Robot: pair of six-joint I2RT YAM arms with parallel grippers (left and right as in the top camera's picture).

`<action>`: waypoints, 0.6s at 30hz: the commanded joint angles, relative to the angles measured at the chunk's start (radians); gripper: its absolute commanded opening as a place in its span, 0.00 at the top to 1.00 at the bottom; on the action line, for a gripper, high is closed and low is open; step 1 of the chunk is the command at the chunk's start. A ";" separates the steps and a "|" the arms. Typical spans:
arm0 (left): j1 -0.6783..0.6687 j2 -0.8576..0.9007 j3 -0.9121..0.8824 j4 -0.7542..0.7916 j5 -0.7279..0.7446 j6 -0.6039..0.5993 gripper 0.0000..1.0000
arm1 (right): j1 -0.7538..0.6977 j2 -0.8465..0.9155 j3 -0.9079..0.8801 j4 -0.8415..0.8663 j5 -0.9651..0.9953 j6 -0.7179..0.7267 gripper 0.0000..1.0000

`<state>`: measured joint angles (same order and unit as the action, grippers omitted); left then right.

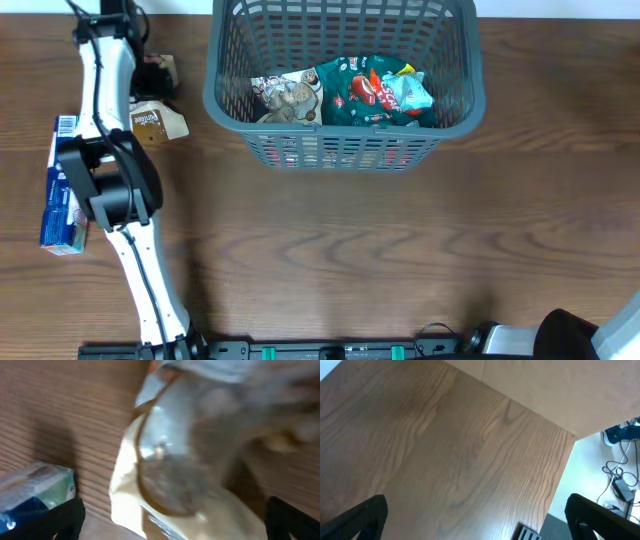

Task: Pack container
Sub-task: 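Lower the left gripper and close it on the mushroom pouch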

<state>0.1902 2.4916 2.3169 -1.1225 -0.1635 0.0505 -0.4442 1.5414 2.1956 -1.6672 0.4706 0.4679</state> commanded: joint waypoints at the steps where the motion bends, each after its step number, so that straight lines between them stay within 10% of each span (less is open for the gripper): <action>1: 0.022 0.013 -0.005 0.014 0.046 0.034 0.01 | -0.007 -0.010 0.000 -0.002 0.010 0.017 0.01; 18: 0.029 0.060 -0.012 0.063 0.164 0.077 0.01 | -0.007 -0.010 0.000 -0.001 0.011 0.017 0.01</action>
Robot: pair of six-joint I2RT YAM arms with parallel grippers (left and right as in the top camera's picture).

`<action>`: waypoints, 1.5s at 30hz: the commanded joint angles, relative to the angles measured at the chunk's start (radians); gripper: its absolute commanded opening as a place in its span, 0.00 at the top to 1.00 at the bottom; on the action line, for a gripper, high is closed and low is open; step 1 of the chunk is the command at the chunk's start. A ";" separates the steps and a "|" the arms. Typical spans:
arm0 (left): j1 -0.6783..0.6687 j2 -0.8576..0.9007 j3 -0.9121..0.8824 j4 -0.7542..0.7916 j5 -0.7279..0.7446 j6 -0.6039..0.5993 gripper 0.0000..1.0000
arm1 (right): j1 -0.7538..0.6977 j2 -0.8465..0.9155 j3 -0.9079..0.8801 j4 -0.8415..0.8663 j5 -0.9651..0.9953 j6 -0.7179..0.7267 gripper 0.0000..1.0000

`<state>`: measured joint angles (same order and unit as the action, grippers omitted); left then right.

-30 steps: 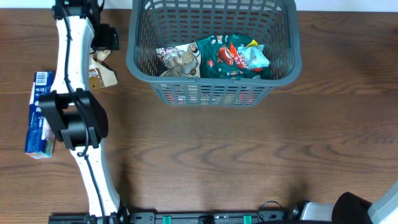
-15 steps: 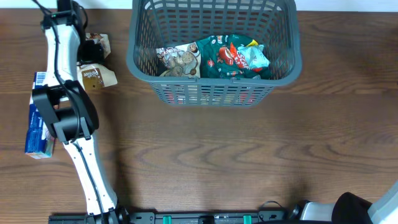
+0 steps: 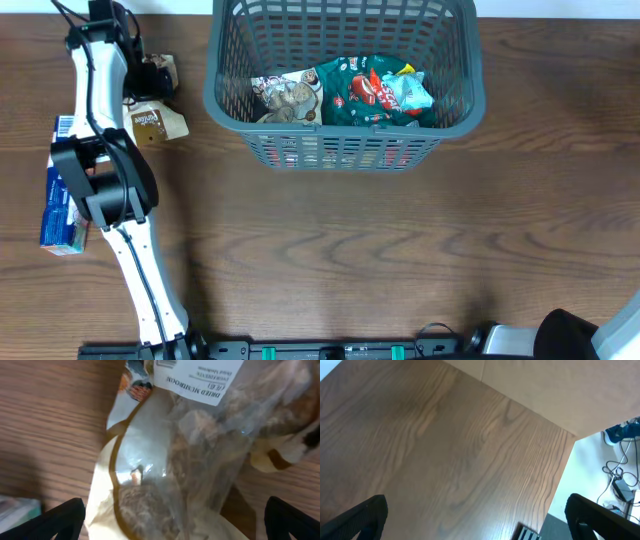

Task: Pack container
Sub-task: 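Lower the left gripper and close it on the mushroom pouch, then lift the mushroom pouch and carry it right over the basket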

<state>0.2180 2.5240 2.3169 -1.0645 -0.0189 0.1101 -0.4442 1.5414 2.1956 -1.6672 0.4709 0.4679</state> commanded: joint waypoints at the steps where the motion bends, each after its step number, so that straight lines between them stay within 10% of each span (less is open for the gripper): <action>1: 0.001 0.031 -0.013 0.008 0.019 0.018 0.01 | -0.007 -0.010 0.000 -0.002 0.010 0.017 0.01; 13: 0.000 0.093 -0.079 0.009 0.020 0.017 0.00 | -0.007 -0.010 0.000 -0.002 0.010 0.017 0.01; 14: 0.000 0.093 -0.084 0.009 0.020 0.018 0.08 | -0.007 -0.010 0.000 -0.002 0.010 0.017 0.01; 16: 0.000 0.093 -0.090 0.007 0.020 0.017 0.70 | -0.007 -0.010 0.000 -0.002 0.010 0.017 0.01; 18: 0.000 0.093 -0.090 0.007 0.020 0.016 0.94 | -0.007 -0.010 0.000 -0.002 0.010 0.017 0.01; 45: 0.000 -0.424 -0.087 -0.049 0.038 -0.045 0.94 | -0.007 -0.010 0.000 -0.001 0.010 0.017 0.01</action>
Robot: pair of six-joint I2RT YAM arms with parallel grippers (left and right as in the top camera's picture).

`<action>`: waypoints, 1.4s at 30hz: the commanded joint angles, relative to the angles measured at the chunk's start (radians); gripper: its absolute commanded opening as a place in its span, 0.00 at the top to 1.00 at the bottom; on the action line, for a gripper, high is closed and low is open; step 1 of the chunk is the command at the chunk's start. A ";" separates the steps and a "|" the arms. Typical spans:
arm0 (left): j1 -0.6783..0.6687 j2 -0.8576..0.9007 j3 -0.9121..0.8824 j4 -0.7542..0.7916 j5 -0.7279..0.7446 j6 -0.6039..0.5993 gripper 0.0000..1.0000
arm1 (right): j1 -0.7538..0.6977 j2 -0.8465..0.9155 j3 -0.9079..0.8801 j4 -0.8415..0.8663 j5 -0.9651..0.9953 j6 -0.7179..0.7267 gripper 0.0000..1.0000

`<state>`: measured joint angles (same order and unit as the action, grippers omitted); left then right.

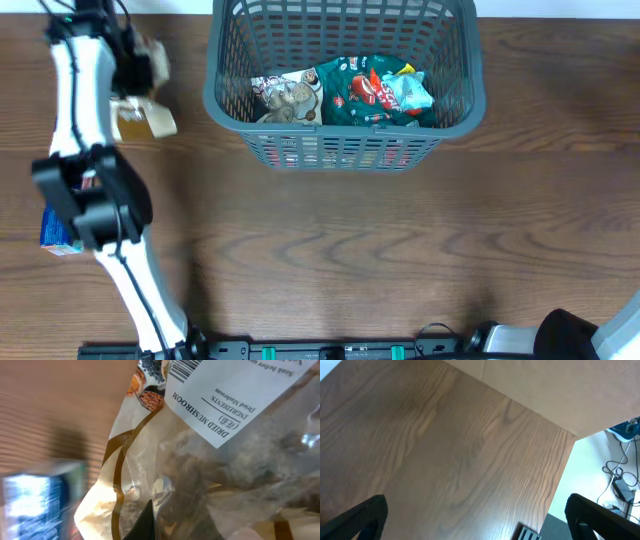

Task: Pack container
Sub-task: 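Lift the mushroom pouch and carry it right over the basket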

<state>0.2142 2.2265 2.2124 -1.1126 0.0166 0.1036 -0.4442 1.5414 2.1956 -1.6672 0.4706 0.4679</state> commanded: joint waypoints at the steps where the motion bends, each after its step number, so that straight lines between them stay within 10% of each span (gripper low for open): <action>1: 0.003 -0.163 0.017 -0.002 0.003 -0.057 0.94 | -0.007 -0.010 0.000 -0.002 0.011 0.017 0.01; 17: -0.069 -0.576 0.017 0.000 0.472 0.014 0.94 | -0.007 -0.010 0.000 -0.001 0.011 0.017 0.01; 42: -0.557 -0.521 0.017 0.133 0.322 -0.124 0.94 | -0.007 -0.010 0.000 -0.002 0.011 0.017 0.01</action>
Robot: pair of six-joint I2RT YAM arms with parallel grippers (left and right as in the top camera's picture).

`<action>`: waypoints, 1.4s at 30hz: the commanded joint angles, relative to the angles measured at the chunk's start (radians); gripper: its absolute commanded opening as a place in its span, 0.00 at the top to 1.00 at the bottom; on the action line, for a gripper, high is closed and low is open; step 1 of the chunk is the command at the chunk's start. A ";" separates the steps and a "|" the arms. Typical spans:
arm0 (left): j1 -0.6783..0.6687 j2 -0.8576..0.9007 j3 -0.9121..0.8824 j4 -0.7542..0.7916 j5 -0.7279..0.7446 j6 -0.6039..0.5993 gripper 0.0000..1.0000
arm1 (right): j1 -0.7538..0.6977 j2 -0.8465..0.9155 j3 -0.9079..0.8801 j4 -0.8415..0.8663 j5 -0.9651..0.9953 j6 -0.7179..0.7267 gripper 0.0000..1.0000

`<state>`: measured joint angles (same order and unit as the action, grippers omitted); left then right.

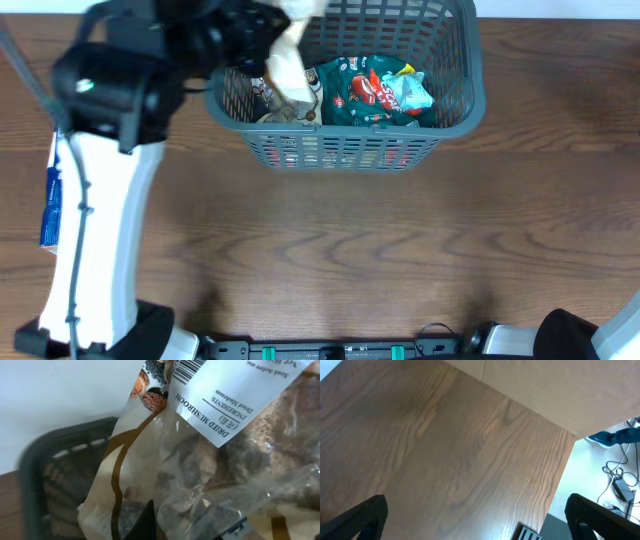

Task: Pack container
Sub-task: 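Lift the mushroom pouch and carry it right over the basket, then lower the mushroom pouch into the basket and open the left gripper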

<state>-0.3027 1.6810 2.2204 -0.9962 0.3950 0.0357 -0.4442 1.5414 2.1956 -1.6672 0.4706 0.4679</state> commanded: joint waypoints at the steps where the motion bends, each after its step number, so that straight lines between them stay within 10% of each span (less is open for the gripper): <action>1: -0.059 0.035 0.009 0.023 -0.086 -0.073 0.94 | -0.007 -0.010 0.000 -0.002 0.010 0.017 0.01; 12: -0.227 0.112 0.009 -0.031 -0.563 -0.286 0.94 | -0.007 -0.010 0.000 -0.002 0.011 0.017 0.01; 42: -0.202 0.469 0.009 -0.156 -0.685 -0.494 0.94 | -0.007 -0.010 0.000 -0.002 0.011 0.017 0.01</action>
<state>-0.5213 2.1159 2.2200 -1.1412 -0.2661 -0.4095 -0.4442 1.5414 2.1956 -1.6676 0.4706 0.4679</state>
